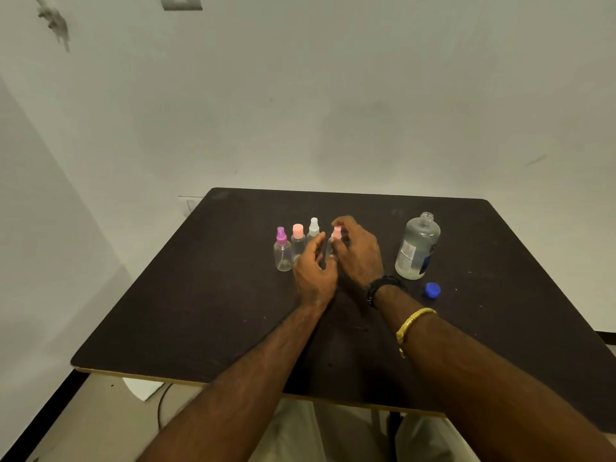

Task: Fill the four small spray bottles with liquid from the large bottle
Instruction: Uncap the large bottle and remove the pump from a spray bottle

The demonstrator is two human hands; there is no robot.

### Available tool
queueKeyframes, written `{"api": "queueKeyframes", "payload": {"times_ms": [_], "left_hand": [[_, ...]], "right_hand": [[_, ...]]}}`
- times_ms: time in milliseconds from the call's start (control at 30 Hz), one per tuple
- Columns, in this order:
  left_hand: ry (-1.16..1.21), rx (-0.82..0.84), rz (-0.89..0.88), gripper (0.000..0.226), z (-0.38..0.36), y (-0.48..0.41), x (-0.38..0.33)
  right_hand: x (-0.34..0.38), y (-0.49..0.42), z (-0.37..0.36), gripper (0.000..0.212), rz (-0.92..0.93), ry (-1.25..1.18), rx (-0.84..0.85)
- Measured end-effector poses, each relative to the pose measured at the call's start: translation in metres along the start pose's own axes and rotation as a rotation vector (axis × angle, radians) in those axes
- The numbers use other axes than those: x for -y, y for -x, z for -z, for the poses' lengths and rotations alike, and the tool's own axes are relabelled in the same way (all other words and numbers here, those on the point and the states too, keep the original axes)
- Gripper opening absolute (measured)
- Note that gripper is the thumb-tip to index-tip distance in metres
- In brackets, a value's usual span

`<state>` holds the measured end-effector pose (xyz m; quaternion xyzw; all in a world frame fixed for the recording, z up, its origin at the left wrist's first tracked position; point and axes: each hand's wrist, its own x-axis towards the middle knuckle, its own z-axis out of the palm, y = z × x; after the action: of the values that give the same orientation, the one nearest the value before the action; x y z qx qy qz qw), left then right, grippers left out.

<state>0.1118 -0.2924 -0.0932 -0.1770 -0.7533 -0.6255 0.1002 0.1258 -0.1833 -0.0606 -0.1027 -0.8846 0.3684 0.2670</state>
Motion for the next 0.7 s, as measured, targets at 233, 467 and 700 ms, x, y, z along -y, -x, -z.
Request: {"api": "queueKeyframes", "payload": {"times_ms": [233,467,700], "left_hand": [[-0.011,0.062,0.009,0.055,-0.002,0.003,0.001],[0.101,0.103,0.022,0.038,-0.016,0.022,0.004],[0.159,0.133,0.026,0.034,-0.023,0.04,0.002]], "right_hand": [[-0.003,0.013,0.01,0.023,0.006,-0.016,-0.052],[-0.007,0.043,0.03,0.028,0.04,-0.068,-0.111],[-0.017,0.058,0.037,0.034,-0.015,-0.062,-0.119]]}}
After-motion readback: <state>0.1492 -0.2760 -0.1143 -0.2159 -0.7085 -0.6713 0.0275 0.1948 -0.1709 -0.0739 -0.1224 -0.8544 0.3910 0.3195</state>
